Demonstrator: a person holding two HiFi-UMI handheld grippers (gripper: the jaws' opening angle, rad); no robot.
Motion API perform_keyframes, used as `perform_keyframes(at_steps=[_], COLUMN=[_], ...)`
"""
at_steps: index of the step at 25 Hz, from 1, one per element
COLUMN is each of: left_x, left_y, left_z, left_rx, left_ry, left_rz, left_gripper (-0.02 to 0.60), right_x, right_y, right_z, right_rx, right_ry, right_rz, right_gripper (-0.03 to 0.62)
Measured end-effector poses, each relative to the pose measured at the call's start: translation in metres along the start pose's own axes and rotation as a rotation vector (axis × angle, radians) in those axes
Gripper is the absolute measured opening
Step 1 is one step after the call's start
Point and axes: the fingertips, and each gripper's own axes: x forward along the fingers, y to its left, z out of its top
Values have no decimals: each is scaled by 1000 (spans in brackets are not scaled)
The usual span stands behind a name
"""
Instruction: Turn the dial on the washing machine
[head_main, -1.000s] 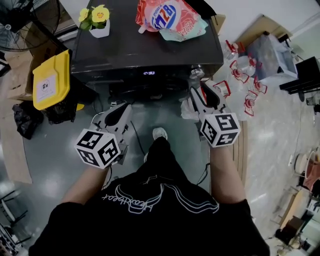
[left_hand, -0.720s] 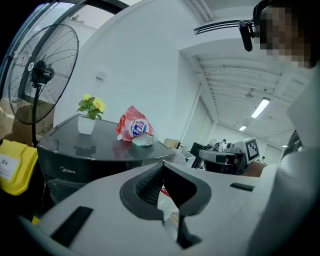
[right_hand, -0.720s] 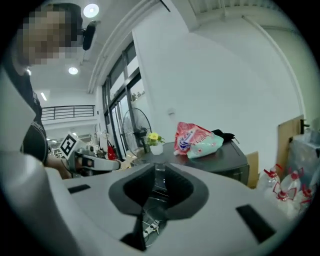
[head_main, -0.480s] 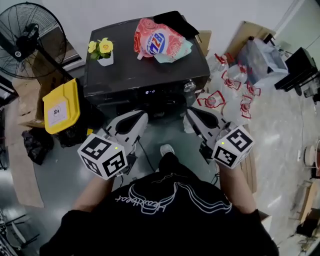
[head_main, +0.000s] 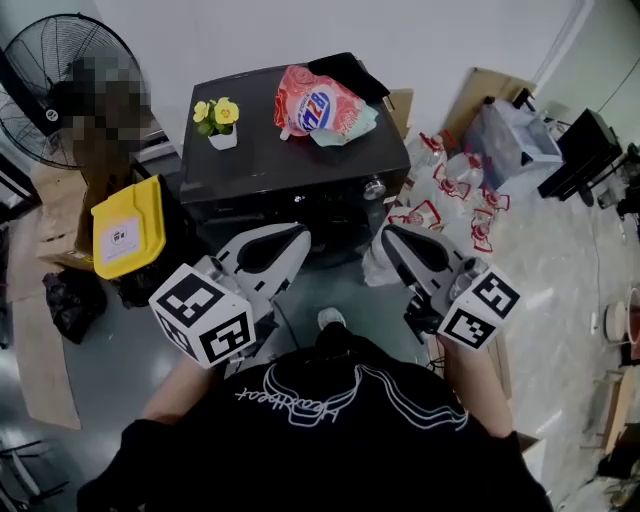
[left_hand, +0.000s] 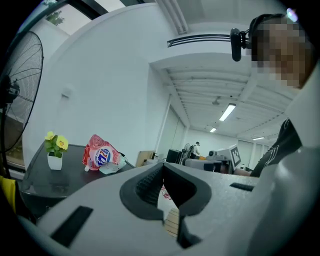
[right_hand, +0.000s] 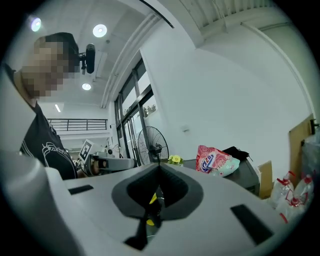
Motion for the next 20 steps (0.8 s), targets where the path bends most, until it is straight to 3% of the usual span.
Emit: perform_keyframes(at_steps=[12, 20], left_x=[-16, -15], left_y=[-15, -12], left_z=[2, -5], left_rx=[8, -11], left_ry=[-26, -28], left_rz=[-11, -15], left_gripper=[5, 5], right_x=[-5, -8], right_y=[27, 25], right_z=[-5, -11], right_rx=[-55, -38], right_ry=[-7, -4], right_rz=[5, -14], right_gripper=[5, 5])
